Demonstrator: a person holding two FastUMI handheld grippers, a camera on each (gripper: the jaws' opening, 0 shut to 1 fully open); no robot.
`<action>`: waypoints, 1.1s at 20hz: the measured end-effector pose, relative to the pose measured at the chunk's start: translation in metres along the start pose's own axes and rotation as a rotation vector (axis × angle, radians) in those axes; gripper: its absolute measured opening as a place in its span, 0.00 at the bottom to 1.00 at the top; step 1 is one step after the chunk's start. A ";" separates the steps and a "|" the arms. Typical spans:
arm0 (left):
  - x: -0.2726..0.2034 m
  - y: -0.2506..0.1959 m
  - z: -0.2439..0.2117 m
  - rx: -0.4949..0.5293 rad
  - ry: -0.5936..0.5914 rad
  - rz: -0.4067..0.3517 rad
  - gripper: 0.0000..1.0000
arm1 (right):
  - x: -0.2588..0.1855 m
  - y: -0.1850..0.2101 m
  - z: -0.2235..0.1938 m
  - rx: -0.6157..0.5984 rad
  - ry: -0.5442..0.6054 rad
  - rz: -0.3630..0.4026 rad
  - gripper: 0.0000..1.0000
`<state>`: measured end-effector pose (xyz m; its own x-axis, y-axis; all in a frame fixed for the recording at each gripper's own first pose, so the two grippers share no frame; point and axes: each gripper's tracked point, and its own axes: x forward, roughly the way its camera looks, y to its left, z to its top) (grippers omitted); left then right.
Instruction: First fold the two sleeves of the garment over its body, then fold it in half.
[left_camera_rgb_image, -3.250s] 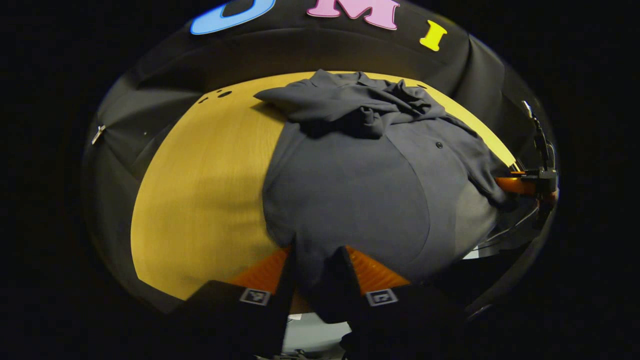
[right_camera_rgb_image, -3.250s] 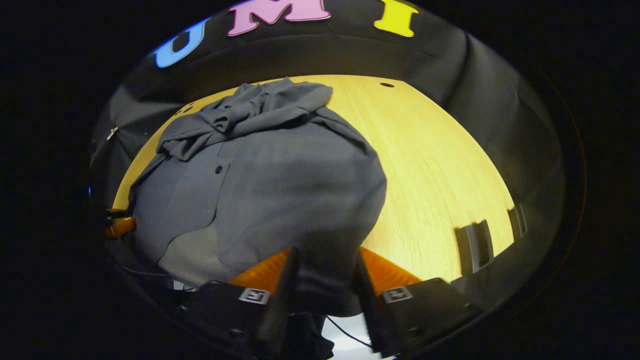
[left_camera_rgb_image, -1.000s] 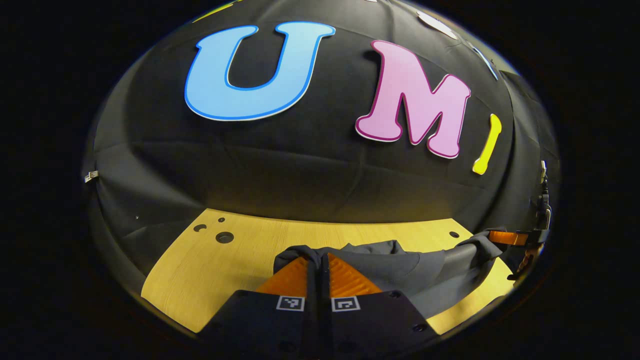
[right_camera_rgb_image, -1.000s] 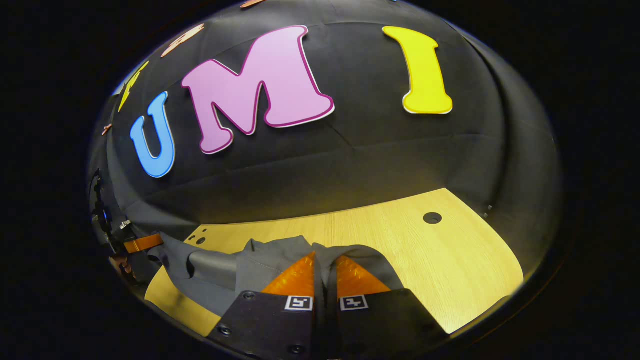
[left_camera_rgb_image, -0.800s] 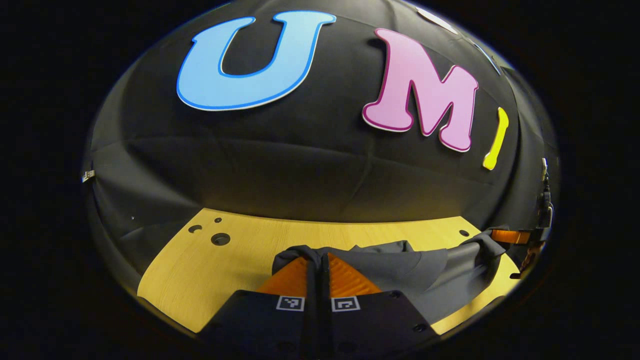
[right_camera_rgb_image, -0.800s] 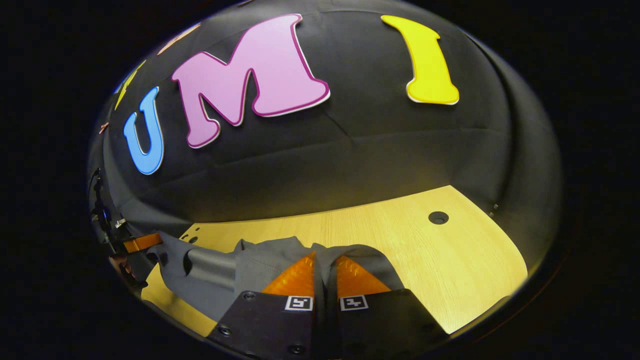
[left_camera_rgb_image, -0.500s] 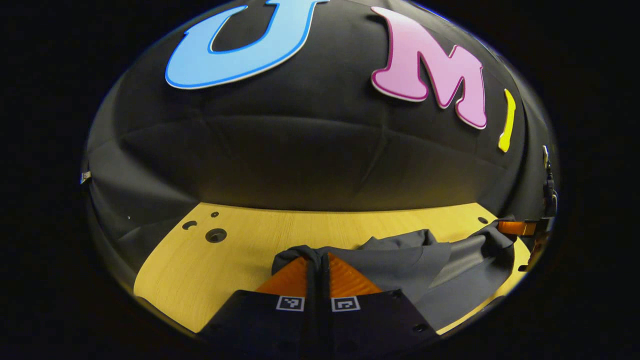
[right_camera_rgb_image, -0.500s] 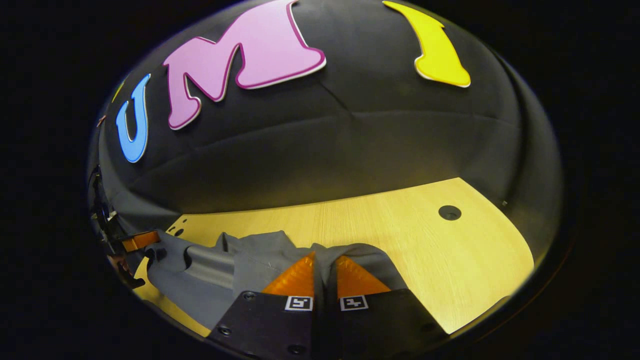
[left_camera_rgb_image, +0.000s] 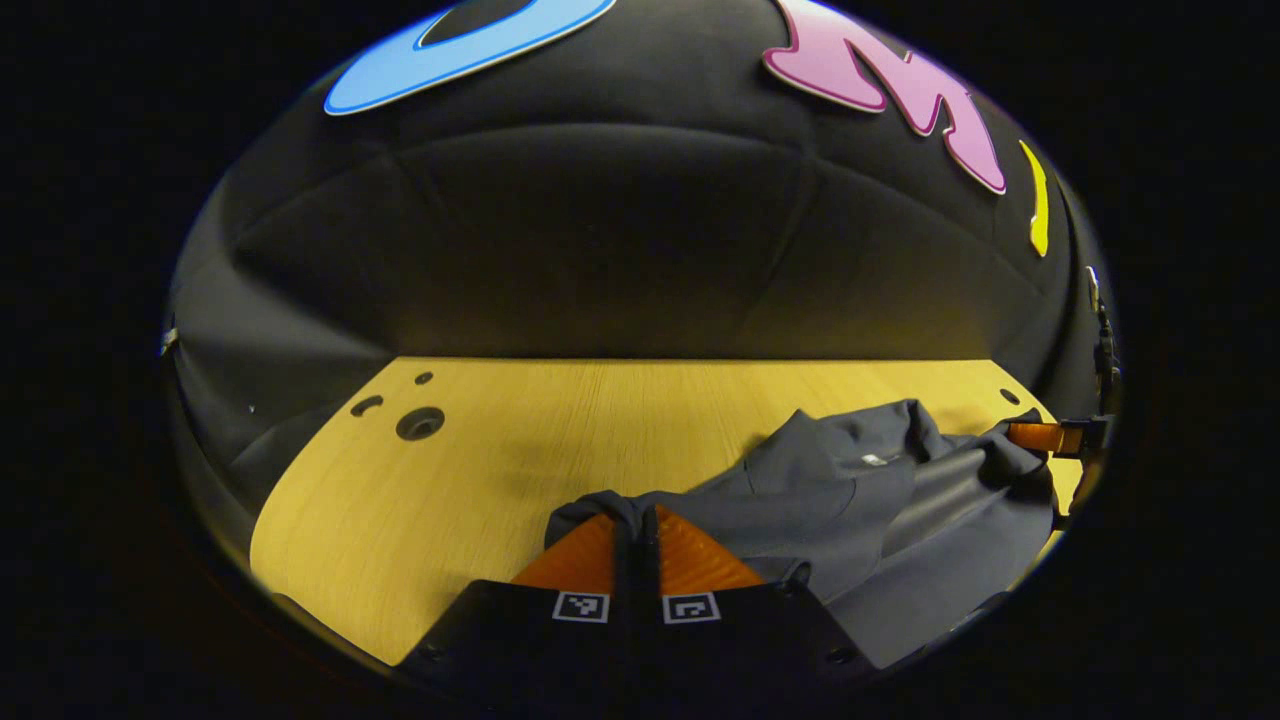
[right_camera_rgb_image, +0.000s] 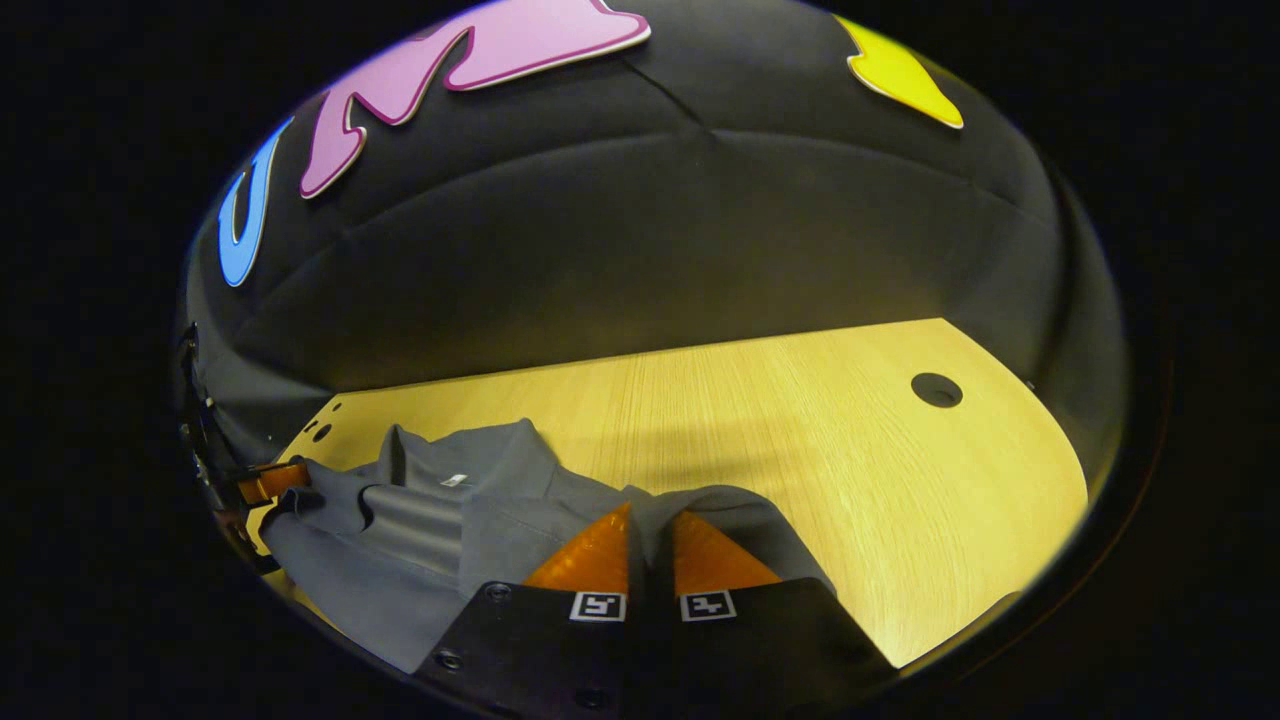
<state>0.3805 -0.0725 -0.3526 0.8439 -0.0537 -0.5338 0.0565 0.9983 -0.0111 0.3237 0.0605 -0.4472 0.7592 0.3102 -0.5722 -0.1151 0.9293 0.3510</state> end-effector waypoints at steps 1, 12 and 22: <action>0.003 0.000 -0.007 -0.009 0.022 0.002 0.05 | 0.003 -0.001 -0.002 0.006 0.008 -0.002 0.05; 0.005 0.000 -0.019 -0.018 0.061 0.030 0.17 | 0.002 -0.002 -0.019 0.002 0.083 -0.020 0.21; -0.047 -0.009 0.010 -0.076 0.022 -0.001 0.96 | -0.046 0.001 0.002 -0.064 0.049 -0.051 0.89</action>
<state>0.3456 -0.0789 -0.3193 0.8321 -0.0547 -0.5519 0.0158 0.9971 -0.0751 0.2897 0.0468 -0.4188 0.7333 0.2702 -0.6239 -0.1190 0.9545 0.2735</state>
